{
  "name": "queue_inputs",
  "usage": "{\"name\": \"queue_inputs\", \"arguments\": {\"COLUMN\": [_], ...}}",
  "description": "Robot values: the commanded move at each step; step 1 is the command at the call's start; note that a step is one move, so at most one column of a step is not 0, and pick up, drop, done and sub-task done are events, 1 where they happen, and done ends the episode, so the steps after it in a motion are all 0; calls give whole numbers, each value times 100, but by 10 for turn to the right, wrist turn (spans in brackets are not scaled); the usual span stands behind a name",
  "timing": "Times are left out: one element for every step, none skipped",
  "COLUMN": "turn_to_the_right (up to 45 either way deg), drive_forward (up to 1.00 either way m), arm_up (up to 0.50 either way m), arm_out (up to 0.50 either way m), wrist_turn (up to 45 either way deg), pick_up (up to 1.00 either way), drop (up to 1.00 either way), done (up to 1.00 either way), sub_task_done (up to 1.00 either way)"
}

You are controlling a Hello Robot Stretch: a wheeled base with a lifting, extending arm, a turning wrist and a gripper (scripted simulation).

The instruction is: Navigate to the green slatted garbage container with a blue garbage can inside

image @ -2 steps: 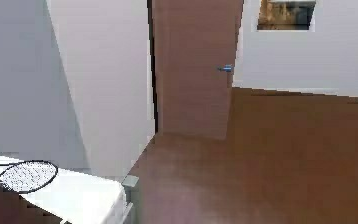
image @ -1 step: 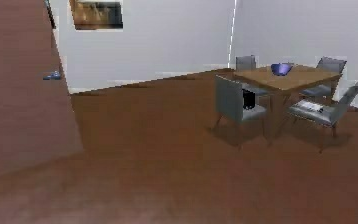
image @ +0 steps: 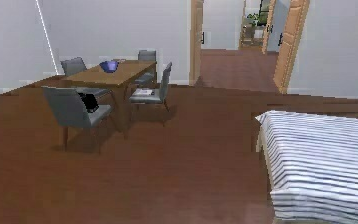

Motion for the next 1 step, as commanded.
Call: {"name": "queue_inputs", "arguments": {"turn_to_the_right": [120], "drive_forward": [0], "arm_up": [0], "arm_out": [0], "wrist_turn": [0], "pick_up": [0], "drop": [0], "done": [0], "sub_task_done": [0]}}
